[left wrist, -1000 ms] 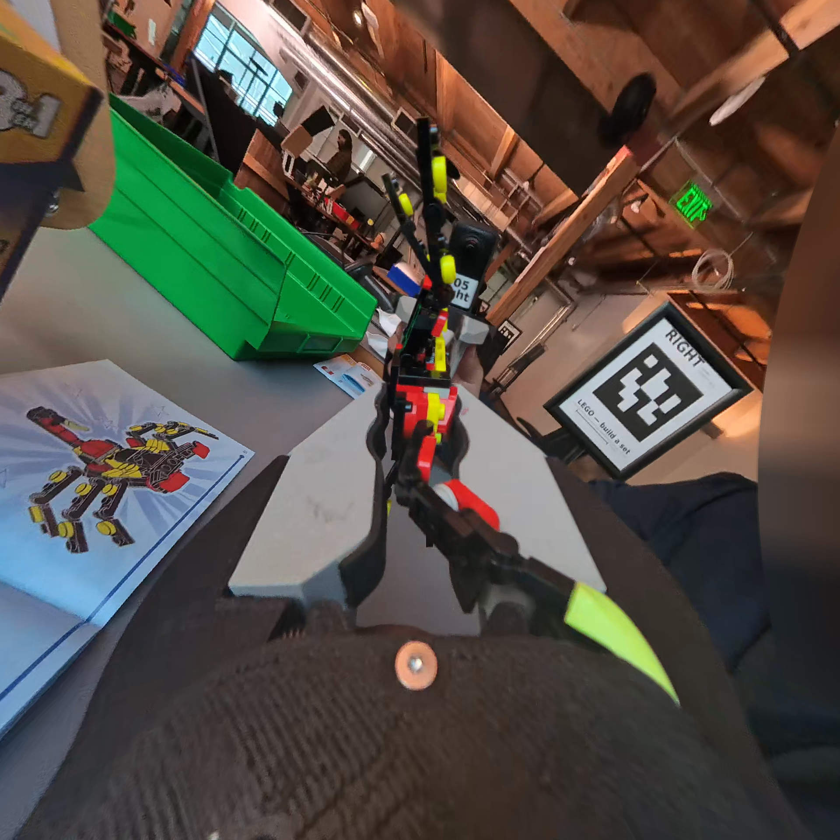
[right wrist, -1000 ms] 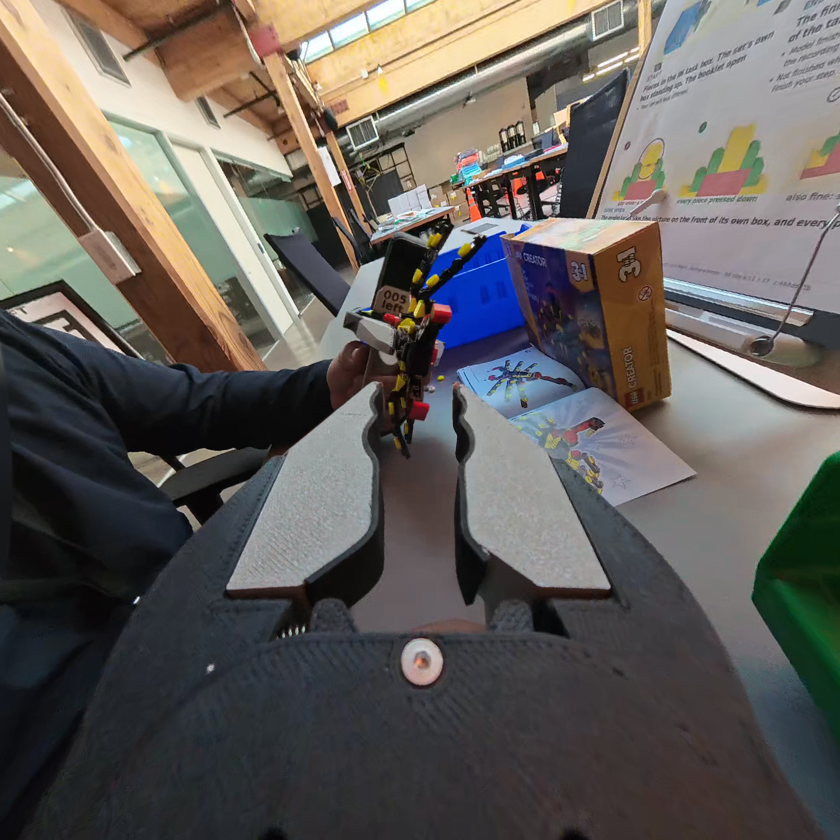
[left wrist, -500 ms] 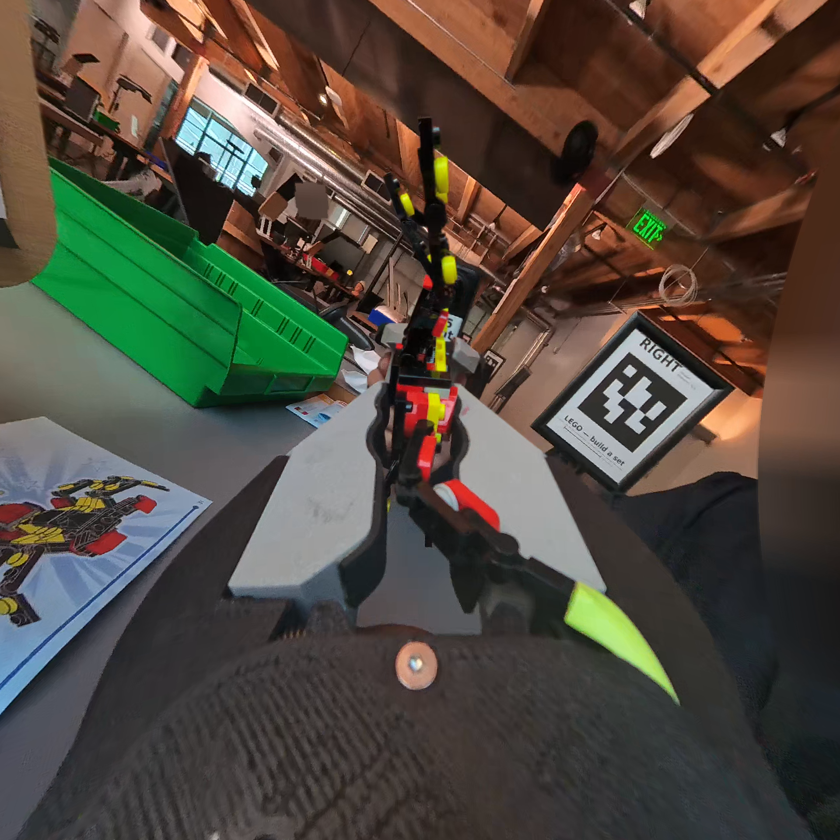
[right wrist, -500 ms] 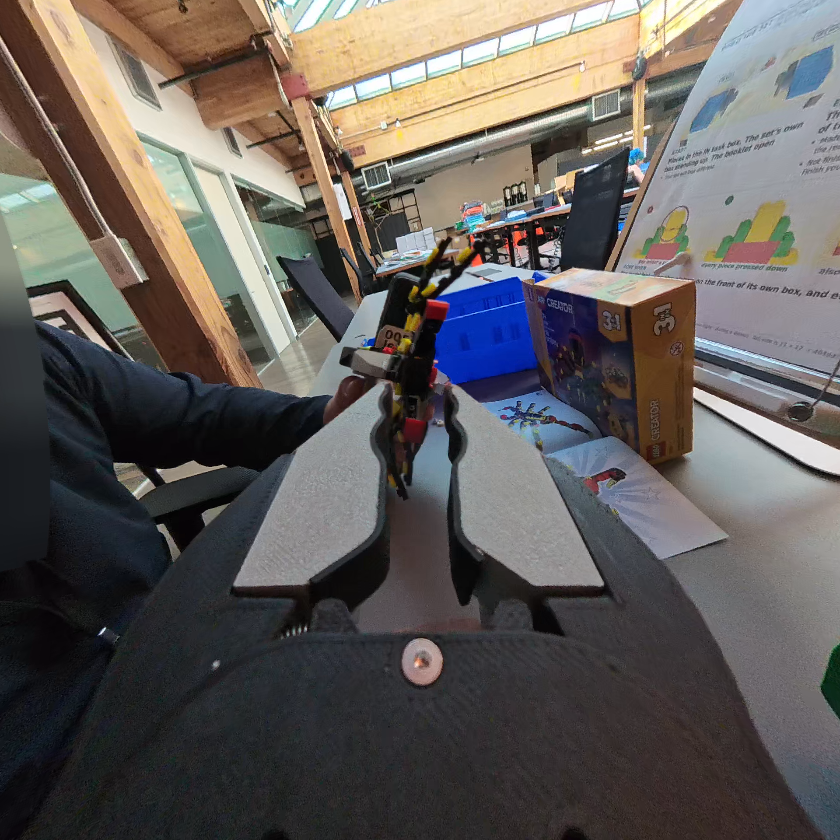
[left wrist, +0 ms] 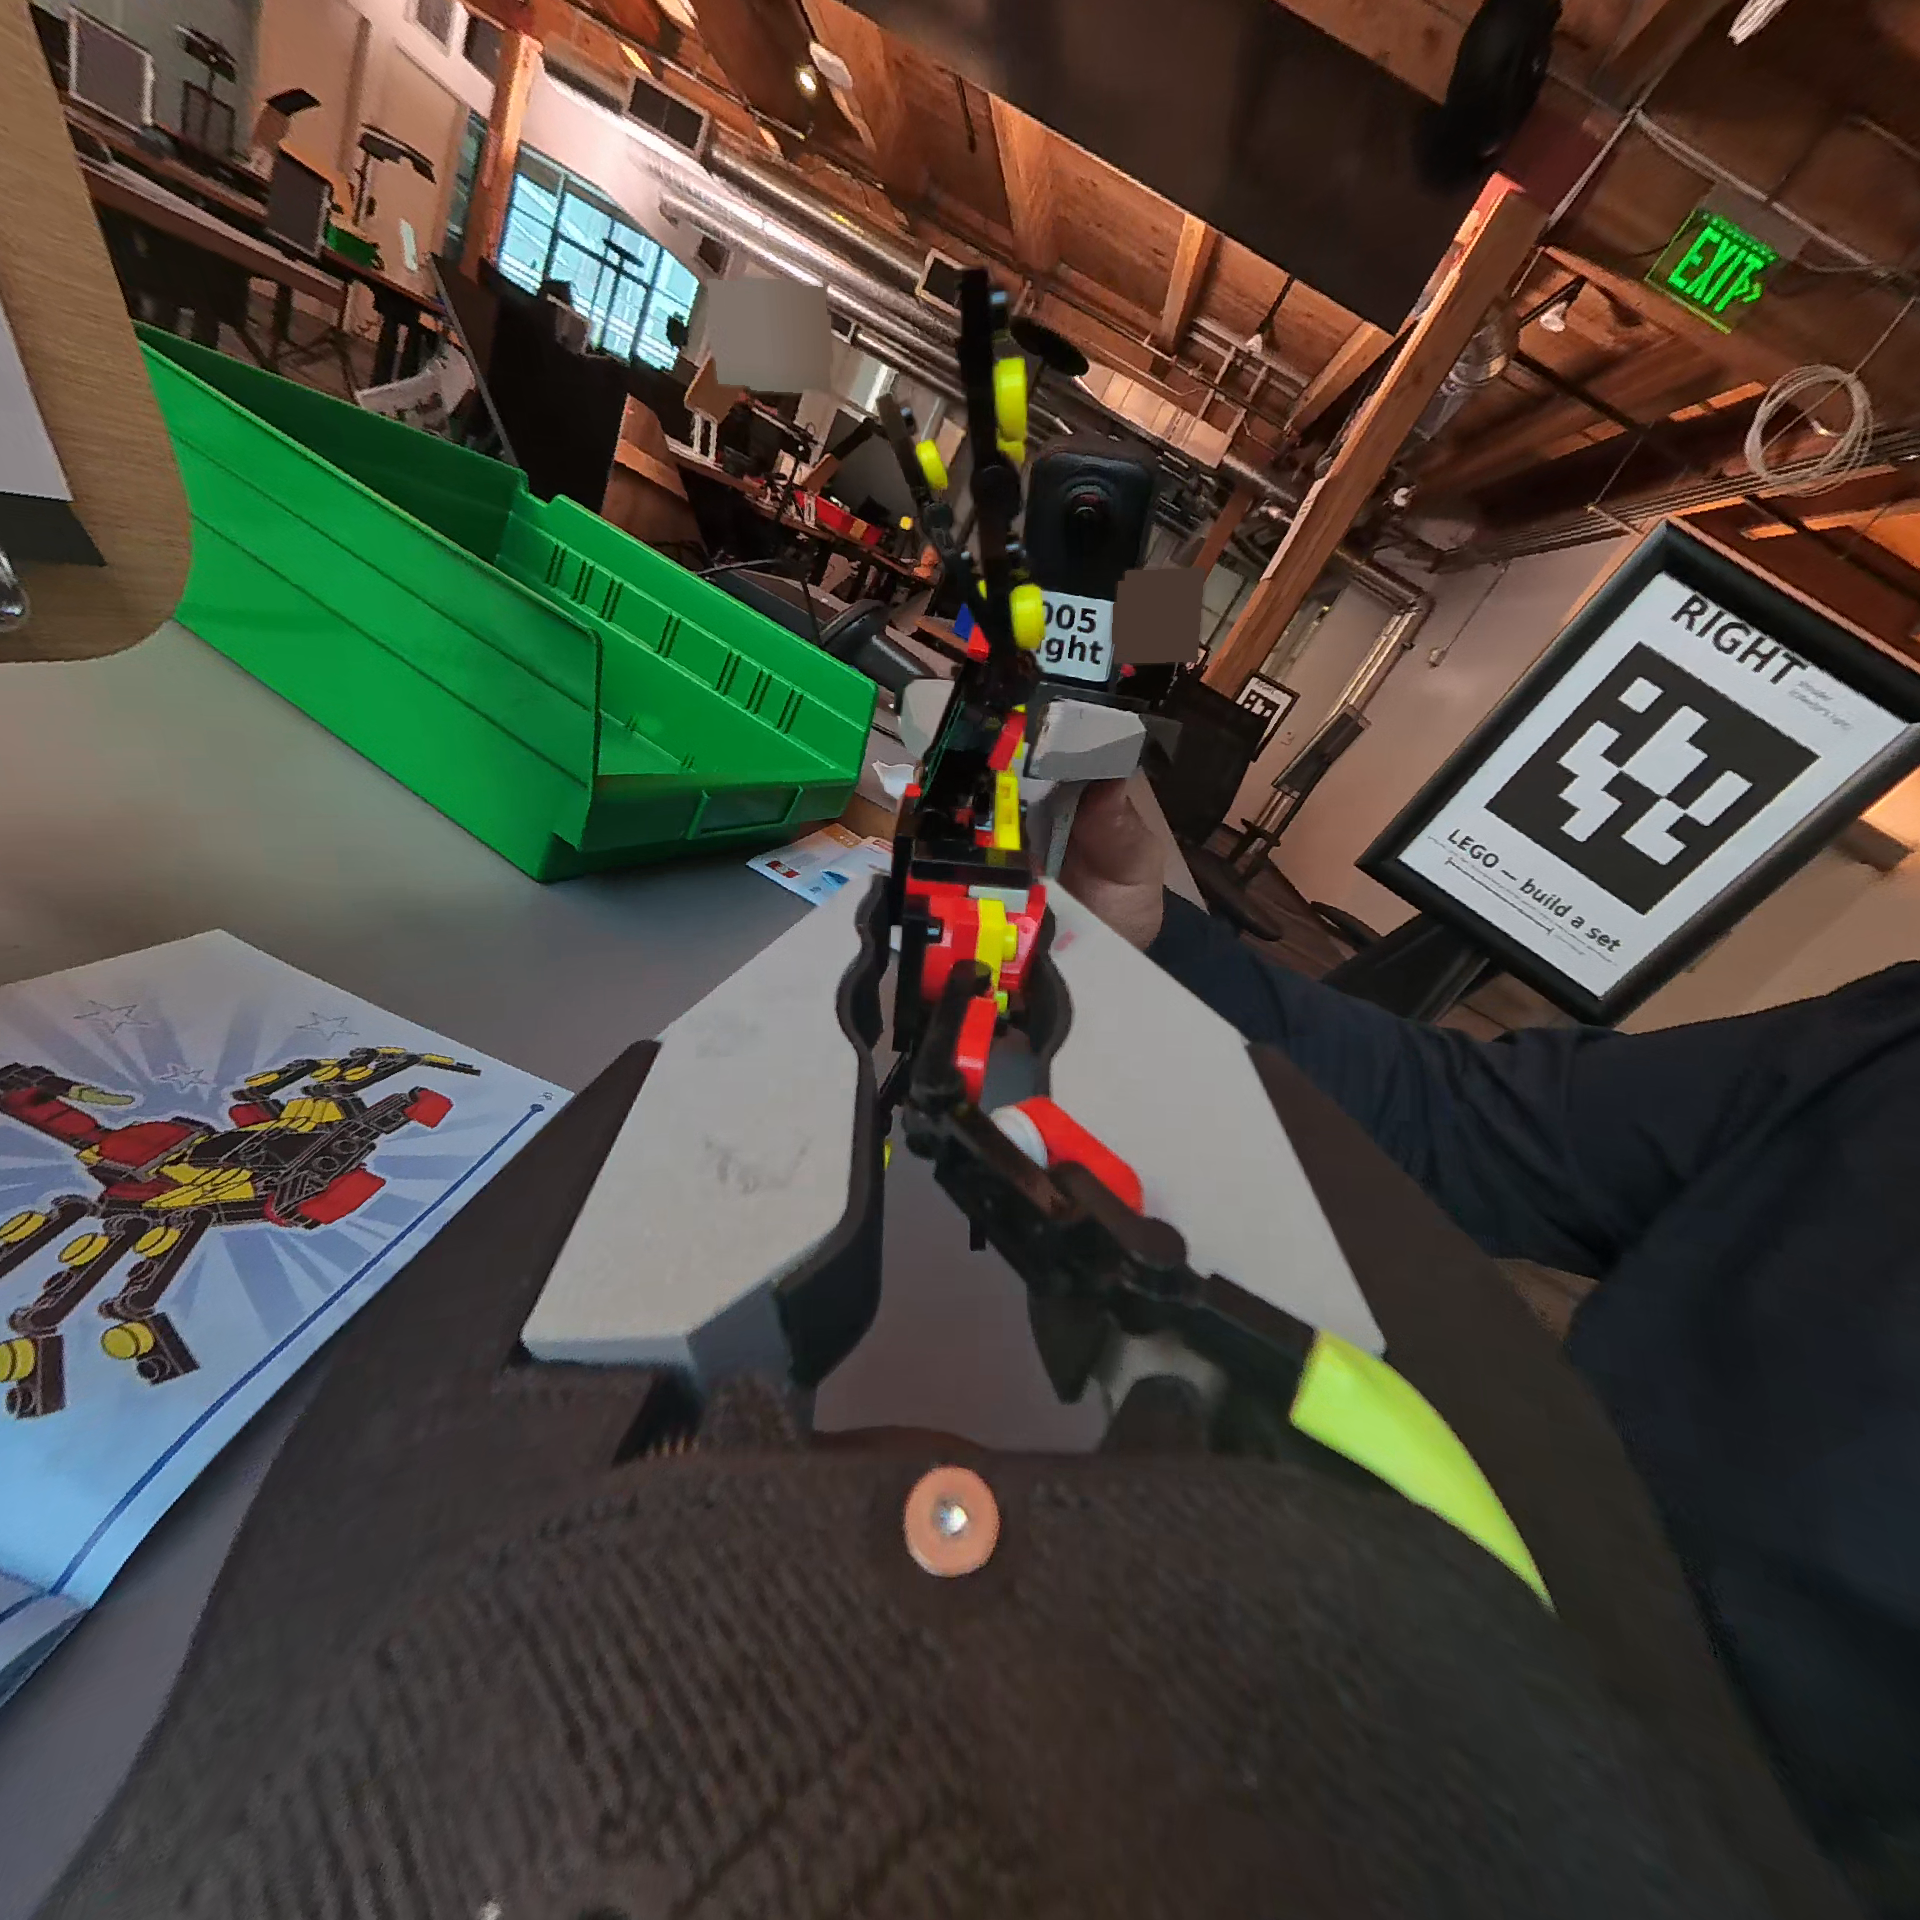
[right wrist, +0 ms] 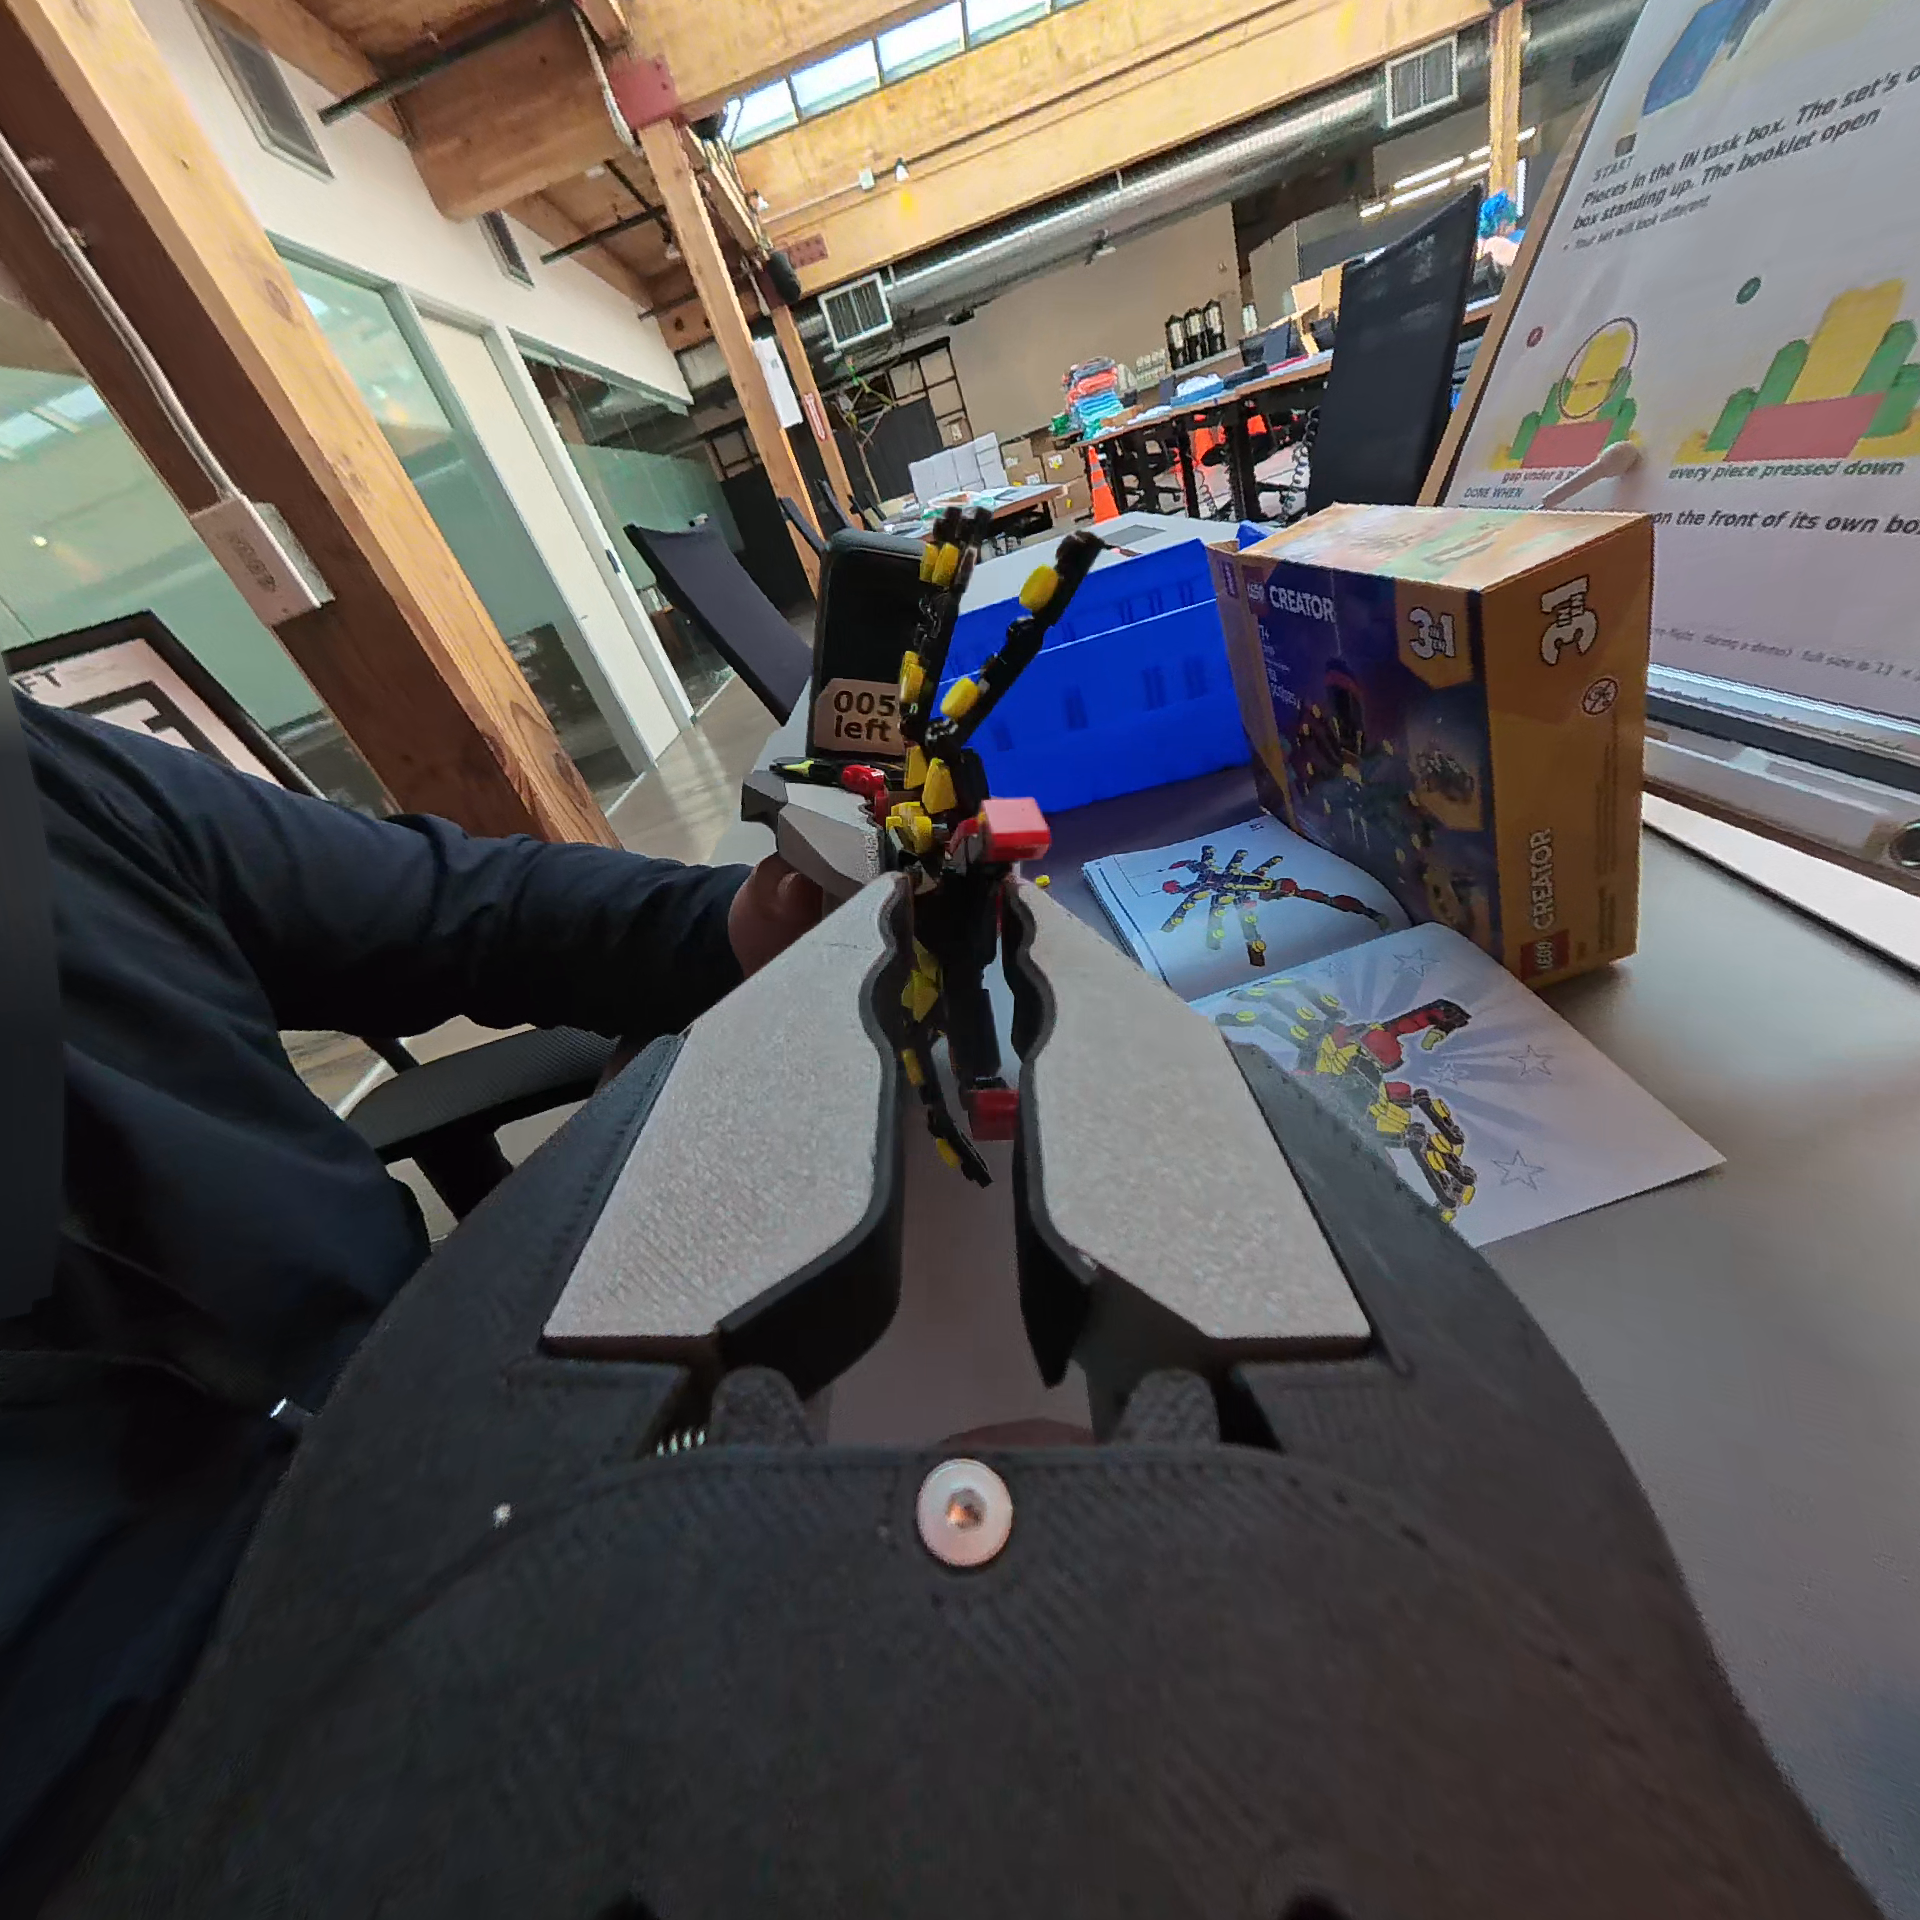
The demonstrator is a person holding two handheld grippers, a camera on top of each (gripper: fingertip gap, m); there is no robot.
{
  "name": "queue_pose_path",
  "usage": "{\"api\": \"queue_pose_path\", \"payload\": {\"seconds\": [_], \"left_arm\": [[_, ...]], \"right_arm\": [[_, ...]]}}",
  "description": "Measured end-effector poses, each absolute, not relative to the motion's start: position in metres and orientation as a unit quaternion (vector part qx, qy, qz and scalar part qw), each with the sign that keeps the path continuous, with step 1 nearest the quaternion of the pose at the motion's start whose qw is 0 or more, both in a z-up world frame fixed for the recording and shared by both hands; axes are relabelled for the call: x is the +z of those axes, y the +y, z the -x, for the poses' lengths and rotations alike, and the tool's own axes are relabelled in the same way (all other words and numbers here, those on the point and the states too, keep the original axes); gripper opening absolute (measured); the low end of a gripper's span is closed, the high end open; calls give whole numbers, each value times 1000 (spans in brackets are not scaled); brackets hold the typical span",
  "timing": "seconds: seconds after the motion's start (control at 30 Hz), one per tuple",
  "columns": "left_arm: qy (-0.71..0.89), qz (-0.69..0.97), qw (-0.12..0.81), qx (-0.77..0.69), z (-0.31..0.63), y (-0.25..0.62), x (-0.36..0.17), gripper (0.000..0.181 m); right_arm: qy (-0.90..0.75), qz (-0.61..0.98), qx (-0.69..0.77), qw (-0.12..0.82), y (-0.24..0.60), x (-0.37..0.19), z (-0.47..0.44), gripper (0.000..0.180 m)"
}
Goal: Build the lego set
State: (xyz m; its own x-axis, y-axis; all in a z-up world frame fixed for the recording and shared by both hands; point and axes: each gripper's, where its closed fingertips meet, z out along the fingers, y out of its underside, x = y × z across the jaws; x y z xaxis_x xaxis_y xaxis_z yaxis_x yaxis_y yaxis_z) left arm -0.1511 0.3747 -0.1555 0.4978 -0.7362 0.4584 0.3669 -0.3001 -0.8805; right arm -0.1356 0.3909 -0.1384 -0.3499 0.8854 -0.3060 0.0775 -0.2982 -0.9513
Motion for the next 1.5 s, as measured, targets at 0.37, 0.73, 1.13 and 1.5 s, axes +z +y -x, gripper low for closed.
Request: {"api": "queue_pose_path", "payload": {"seconds": [0.37,0.73,1.13,1.5], "left_arm": [[127,665,560,-478,153,379,-163,21],[111,669,555,-482,156,381,-167,21],[101,676,546,-484,157,383,-172,22],[43,631,561,-534,166,384,-158,21]], "right_arm": [[-488,506,641,307,400,-147,141,7],[-475,517,649,295,403,-152,144,7],[-457,526,660,281,404,-157,149,7],[-332,492,736,326,425,-113,127,3]]}}
